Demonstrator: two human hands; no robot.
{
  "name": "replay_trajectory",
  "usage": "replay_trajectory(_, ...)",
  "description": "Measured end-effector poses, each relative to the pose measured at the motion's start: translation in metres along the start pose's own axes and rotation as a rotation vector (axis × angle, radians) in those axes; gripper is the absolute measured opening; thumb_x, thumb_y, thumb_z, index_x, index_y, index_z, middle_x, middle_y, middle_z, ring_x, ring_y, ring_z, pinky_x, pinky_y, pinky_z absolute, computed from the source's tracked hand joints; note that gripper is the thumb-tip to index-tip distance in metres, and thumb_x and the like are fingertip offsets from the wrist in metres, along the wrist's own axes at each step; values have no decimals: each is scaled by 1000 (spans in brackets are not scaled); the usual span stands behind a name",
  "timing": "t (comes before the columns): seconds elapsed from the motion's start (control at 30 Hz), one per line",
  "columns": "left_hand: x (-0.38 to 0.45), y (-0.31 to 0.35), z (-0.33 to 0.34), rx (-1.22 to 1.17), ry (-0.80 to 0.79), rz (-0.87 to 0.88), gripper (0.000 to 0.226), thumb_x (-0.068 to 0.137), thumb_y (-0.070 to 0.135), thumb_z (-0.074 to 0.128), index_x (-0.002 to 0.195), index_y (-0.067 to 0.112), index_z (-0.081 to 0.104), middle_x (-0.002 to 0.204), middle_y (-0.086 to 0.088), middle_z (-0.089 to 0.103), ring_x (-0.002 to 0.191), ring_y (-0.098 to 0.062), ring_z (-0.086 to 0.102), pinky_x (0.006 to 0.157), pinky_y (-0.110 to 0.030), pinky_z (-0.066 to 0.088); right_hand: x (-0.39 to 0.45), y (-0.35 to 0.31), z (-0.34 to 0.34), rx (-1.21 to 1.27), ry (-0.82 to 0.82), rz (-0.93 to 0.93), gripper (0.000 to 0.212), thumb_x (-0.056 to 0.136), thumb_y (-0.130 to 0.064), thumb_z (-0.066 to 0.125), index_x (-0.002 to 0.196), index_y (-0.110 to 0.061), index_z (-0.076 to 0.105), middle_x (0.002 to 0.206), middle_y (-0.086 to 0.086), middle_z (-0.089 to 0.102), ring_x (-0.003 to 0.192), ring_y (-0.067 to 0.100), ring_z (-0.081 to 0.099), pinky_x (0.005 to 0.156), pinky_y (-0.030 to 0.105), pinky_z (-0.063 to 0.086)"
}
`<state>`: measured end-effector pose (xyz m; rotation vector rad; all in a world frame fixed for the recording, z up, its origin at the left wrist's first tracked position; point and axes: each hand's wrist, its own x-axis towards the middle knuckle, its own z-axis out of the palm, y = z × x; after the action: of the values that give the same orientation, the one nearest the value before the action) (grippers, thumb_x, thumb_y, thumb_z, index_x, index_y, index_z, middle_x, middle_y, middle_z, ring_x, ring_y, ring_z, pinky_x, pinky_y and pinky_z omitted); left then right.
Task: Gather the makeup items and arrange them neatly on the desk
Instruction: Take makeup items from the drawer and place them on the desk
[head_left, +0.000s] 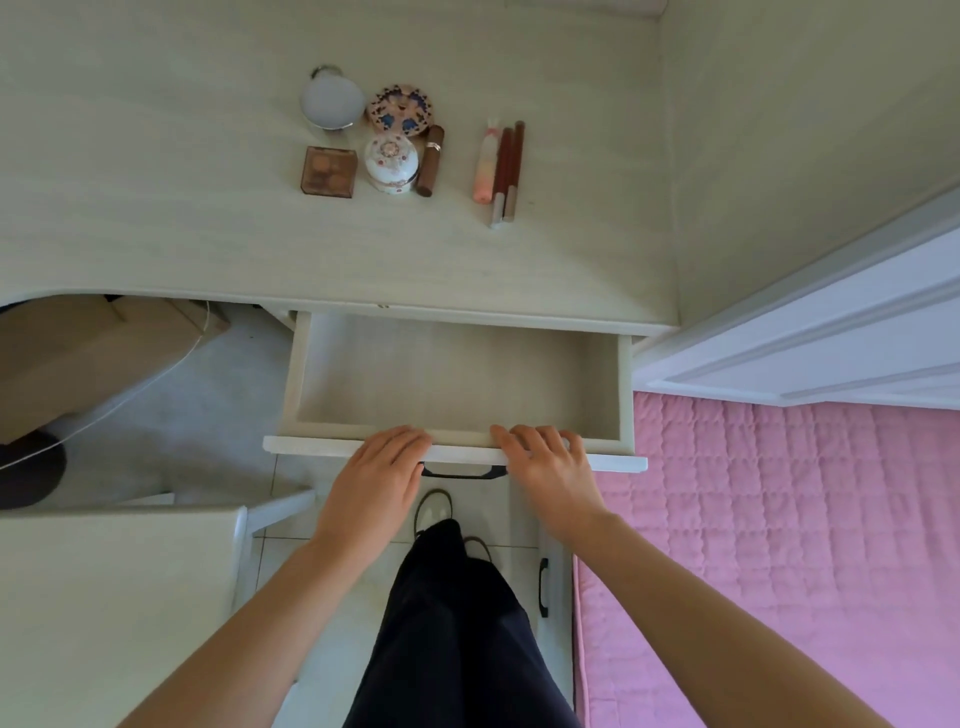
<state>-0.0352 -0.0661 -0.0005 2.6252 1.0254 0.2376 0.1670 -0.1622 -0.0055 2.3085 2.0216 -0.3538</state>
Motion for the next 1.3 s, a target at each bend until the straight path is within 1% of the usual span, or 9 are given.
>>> replay_trajectory(0.17,7,0,-9,-269,-8,-155,23,95,21,49,108,14,66,99,4,67,94,-11,61,78,-19,47,22,8,-7,20,19,40,72,47,6,75,115,-16,66,96,1,69,79,26,65,75,39,54)
replay_trajectory(0.27,17,-2,-6,-574,-169,-608,19,96,39,49,98,26,64,96,11,68,94,-6,63,75,-11,43,31,14,-10,6,-2,41,76,44,8,75,116,-16,65,98,2,69,81,27,66,76,40,54)
replay_trajectory(0.33,32,-10,-4,-1032,-243,-1099,32,93,48,52,102,18,60,105,-2,70,94,-16,68,84,-23,50,36,18,-10,4,-14,42,79,42,7,76,117,-16,64,99,3,68,83,27,66,78,40,53)
replay_trajectory(0.47,62,-27,-4,-1832,-51,-1593,58,89,36,65,132,8,39,123,-25,54,98,-42,66,83,-47,56,43,22,-10,7,-10,39,74,48,4,80,117,-16,64,100,3,68,84,27,66,79,41,53)
replay_trajectory(0.63,81,-34,3,-1813,51,-1660,27,95,20,58,110,-1,48,102,-30,62,93,-43,66,73,-49,57,43,24,-9,14,8,35,68,56,4,79,120,-14,62,103,5,68,88,29,66,83,44,52)
replay_trajectory(0.8,84,-34,0,-1832,54,-1641,11,96,8,52,100,-2,50,101,-29,60,91,-43,64,61,-51,55,41,17,-13,224,-78,106,53,87,2,53,137,-15,47,134,6,52,124,26,47,109,43,33)
replay_trajectory(0.93,84,-34,0,-1841,26,-1642,12,96,8,52,102,-2,49,106,-29,59,102,-45,61,76,-54,54,10,10,-31,538,303,578,31,93,-17,56,123,-14,54,127,2,54,113,22,53,79,37,53)
replay_trajectory(1.1,81,-34,1,-1872,7,-1613,19,96,11,54,108,-3,50,111,-30,60,105,-44,61,88,-52,52,9,29,-31,1582,117,1449,41,92,-31,59,122,-6,46,116,11,53,111,29,58,94,45,50)
replay_trajectory(1.3,79,-39,-2,-1965,-19,-1628,21,95,10,57,110,-3,50,116,-32,58,109,-47,58,91,-53,50,45,37,-24,2215,210,1527,15,95,-17,57,99,-5,48,129,24,53,106,42,59,88,53,50)
